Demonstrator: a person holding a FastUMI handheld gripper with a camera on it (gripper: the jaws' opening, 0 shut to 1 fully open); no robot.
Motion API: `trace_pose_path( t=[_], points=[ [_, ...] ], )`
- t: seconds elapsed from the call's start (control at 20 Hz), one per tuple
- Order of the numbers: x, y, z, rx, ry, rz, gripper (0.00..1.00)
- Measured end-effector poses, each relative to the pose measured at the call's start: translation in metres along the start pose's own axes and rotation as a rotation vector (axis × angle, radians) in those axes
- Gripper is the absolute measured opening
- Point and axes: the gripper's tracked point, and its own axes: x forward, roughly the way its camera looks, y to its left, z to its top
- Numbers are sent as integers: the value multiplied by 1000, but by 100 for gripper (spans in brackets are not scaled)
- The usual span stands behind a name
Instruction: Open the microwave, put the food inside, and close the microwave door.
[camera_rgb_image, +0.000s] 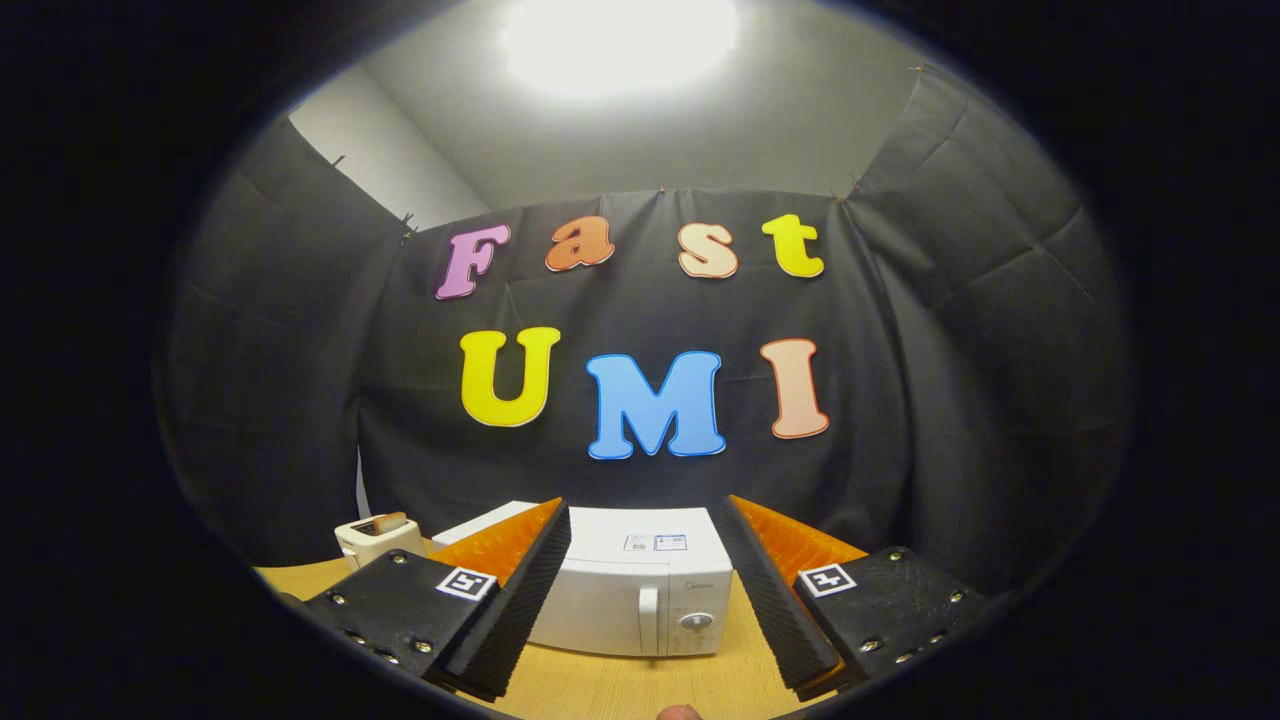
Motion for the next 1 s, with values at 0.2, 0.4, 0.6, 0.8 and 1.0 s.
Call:
trace_pose_path(
  t=[0.2,0.4,0.6,0.8,1.0],
  points=[
    [16,2,-20,-3,16,27,95],
    [38,5,-45,-23,24,56,95],
    [64,1,-82,-38,62,59,95],
    [86,0,-117,-26,107,54,95],
    [105,-1,-158,-44,167,52,95]
  ],
)
